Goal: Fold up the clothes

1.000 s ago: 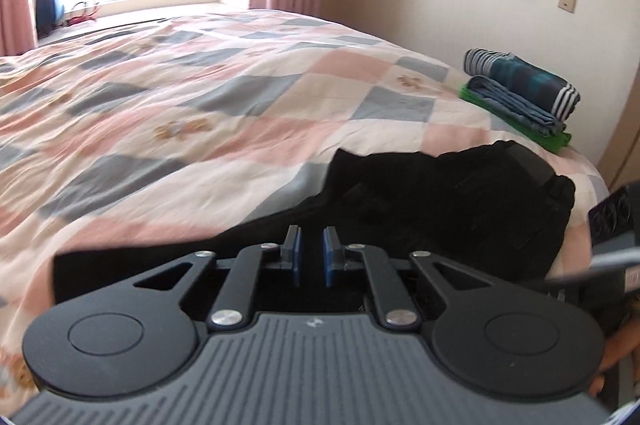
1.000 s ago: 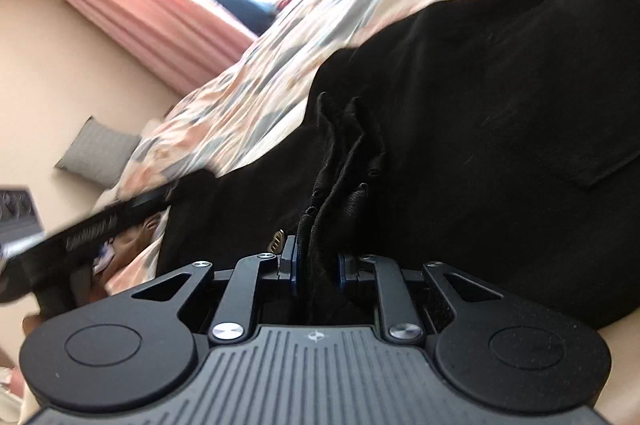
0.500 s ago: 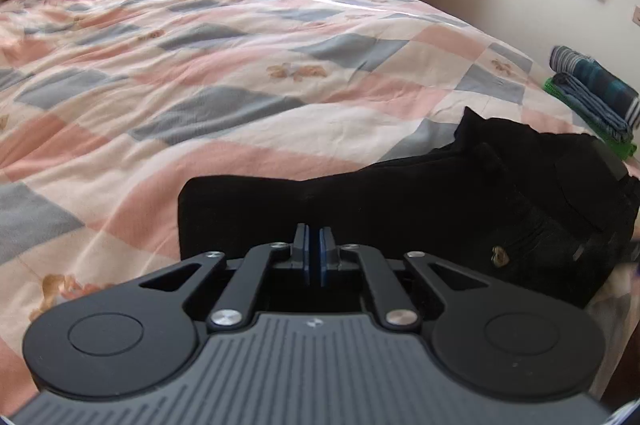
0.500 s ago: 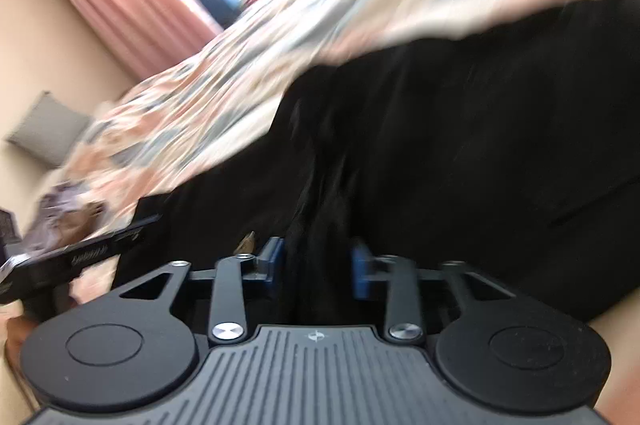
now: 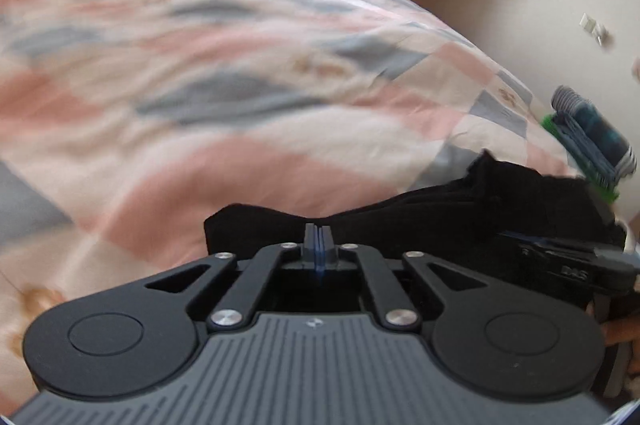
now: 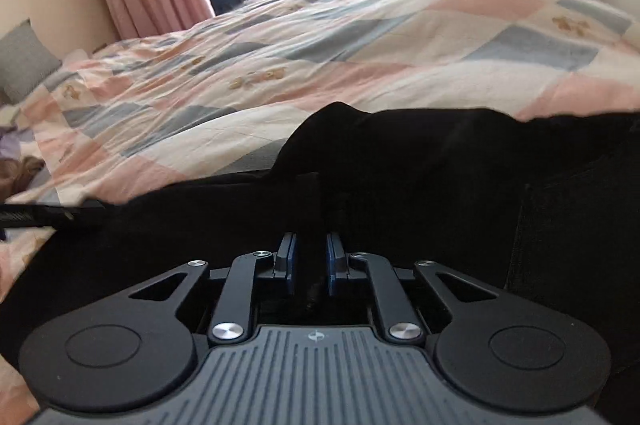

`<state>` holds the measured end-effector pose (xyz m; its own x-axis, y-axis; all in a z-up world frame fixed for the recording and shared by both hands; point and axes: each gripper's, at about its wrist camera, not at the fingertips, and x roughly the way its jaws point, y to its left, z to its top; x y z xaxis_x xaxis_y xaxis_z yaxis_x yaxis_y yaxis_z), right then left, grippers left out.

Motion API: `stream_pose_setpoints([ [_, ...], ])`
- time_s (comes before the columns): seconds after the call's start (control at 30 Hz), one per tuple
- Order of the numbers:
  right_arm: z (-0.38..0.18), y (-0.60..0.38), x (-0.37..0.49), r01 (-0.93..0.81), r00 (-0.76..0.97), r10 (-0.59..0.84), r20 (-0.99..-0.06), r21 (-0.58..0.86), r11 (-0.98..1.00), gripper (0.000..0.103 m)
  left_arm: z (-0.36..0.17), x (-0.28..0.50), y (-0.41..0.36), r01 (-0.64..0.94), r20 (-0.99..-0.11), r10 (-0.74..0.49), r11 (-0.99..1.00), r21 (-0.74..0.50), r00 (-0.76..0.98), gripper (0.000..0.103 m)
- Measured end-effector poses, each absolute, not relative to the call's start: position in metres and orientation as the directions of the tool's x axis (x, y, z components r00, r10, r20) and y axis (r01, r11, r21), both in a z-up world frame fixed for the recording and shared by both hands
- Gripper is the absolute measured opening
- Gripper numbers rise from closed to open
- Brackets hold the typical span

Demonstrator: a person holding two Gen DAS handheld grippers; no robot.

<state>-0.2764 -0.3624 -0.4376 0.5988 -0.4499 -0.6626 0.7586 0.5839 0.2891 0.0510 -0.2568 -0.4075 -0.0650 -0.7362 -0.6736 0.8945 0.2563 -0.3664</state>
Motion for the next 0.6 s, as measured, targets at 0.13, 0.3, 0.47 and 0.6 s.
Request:
stream_pose_setpoints([
  [0.13, -0.435, -0.371, -0.269, 0.757, 0.598, -0.442, -0.669, 0.29, 0.586, 0.009, -0.393, 0.061, -0.249, 0.871, -0.649, -0.761, 0.316, -0.376, -0.004, 0.003],
  [0.3, -0.413, -0.361, -0.26, 0.763, 0.615, -0.46, -0.641, 0.335, 0.553, 0.03, -0.368, 0.063, -0.201, 0.841, -0.621, -0.784, 0.332, -0.428, -0.007, 0.004],
  [0.47, -0.405, -0.305, -0.255, 0.772, 0.588, -0.545, -0.597, 0.214, 0.599, 0.029, -0.381, 0.043, -0.172, 0.891, -0.649, -0.761, 0.286, -0.352, -0.012, 0.008],
  [0.6, -0.413, -0.288, -0.244, 0.79, 0.511, -0.596, -0.62, 0.066, 0.609, 0.033, -0.394, 0.048, -0.172, 0.865, -0.673, -0.74, 0.323, -0.384, -0.022, 0.008],
])
